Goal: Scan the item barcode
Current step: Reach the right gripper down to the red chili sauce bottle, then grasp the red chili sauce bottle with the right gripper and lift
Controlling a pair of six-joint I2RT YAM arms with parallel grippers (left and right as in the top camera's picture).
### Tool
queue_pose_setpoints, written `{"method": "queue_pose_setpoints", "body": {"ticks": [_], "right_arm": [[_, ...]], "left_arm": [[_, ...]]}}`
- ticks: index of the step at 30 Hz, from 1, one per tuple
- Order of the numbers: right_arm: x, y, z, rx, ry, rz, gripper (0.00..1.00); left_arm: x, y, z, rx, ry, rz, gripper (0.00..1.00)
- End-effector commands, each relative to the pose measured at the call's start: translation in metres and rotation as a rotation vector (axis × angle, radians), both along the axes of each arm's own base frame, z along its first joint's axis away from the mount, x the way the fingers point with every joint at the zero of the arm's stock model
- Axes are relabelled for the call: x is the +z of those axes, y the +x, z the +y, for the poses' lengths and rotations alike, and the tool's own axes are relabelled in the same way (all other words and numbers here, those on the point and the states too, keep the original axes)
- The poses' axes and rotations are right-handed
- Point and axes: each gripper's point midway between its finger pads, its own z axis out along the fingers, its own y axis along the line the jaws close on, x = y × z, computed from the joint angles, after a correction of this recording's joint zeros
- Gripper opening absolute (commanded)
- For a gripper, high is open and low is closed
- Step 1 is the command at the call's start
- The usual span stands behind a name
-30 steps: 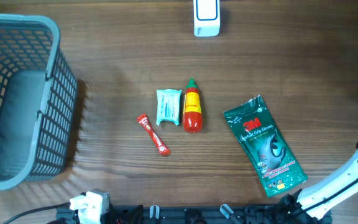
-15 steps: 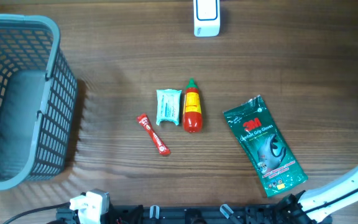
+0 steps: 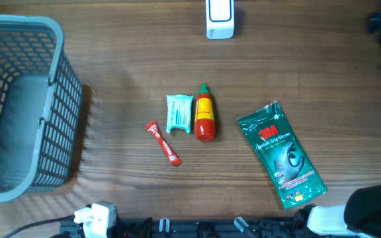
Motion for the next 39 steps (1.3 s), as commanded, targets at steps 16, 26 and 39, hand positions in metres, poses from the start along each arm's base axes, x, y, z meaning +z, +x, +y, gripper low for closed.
{"method": "queue_pose_setpoints", "body": {"ticks": [16, 26, 39], "right_arm": [[-0.229, -0.115, 0.355, 0.849, -0.184, 0.717, 1.0], [-0.266, -0.136, 0.335, 0.59, -0.513, 0.831, 0.93], [-0.3, -0.154, 0.306, 0.538, -0.576, 0.884, 0.73]], "left_arm": [[0.0, 0.0, 0.0, 0.0, -0.003, -0.003, 1.0], [0.0, 0.0, 0.0, 0.0, -0.002, -0.003, 1.0], [0.0, 0.0, 0.0, 0.0, -0.002, -0.003, 1.0]]}}
